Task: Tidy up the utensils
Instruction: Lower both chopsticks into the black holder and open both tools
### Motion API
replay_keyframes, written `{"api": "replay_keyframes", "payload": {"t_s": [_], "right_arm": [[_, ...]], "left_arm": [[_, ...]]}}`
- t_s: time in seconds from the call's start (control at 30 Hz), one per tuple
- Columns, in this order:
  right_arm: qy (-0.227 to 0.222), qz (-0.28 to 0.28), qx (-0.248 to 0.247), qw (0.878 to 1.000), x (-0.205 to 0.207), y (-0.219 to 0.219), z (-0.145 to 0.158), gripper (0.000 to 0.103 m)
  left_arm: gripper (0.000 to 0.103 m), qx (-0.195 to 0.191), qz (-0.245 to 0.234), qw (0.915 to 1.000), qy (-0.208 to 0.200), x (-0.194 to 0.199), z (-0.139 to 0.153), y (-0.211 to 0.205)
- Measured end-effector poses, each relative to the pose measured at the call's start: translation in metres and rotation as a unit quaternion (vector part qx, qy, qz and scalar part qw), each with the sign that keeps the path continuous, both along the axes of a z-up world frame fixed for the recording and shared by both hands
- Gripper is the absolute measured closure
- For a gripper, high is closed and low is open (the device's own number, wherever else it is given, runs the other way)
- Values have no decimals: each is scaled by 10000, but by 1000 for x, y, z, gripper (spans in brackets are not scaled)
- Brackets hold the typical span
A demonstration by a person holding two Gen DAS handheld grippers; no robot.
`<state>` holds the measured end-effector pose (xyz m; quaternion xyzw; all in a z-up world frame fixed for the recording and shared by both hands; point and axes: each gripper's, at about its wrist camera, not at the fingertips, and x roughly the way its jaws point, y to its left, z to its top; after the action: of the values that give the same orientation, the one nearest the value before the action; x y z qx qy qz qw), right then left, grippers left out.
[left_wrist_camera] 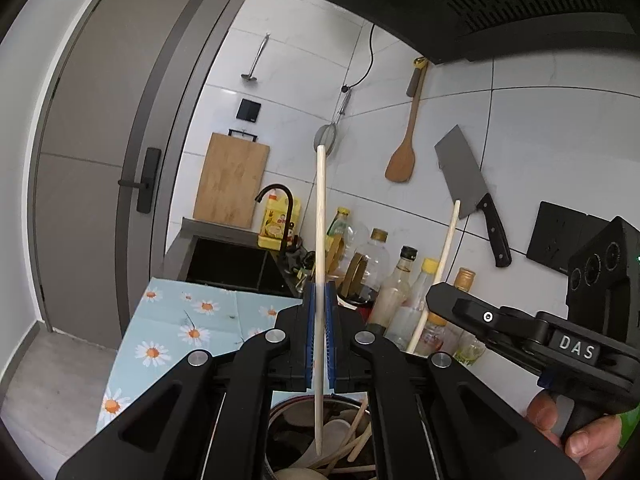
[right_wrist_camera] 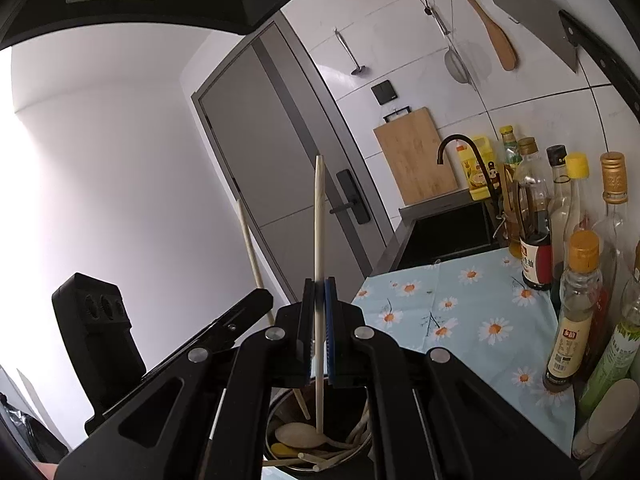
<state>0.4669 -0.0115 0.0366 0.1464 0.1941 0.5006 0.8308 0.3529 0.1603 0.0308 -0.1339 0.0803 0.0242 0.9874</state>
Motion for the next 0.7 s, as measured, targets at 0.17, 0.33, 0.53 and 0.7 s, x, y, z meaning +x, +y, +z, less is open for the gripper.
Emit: {"api": "replay_keyframes", "payload": {"t_s": [0.17, 0.33, 0.53, 0.7], "right_arm": [[89, 66, -89, 9999, -2, 4, -9, 97], [156, 89, -119, 9998, -2, 5, -13, 97], [343, 3, -142, 9993, 1, 2, -16, 87], [399, -95, -101, 9991, -2, -8, -14, 87]], "left_arm": [[99, 72, -104, 9999, 75, 4, -8, -3], [99, 41, -91, 9999, 130, 2, -14, -1], [84, -68, -71, 9993, 347, 1, -16, 4], [85, -169, -41, 9990, 400, -6, -15, 6]]}}
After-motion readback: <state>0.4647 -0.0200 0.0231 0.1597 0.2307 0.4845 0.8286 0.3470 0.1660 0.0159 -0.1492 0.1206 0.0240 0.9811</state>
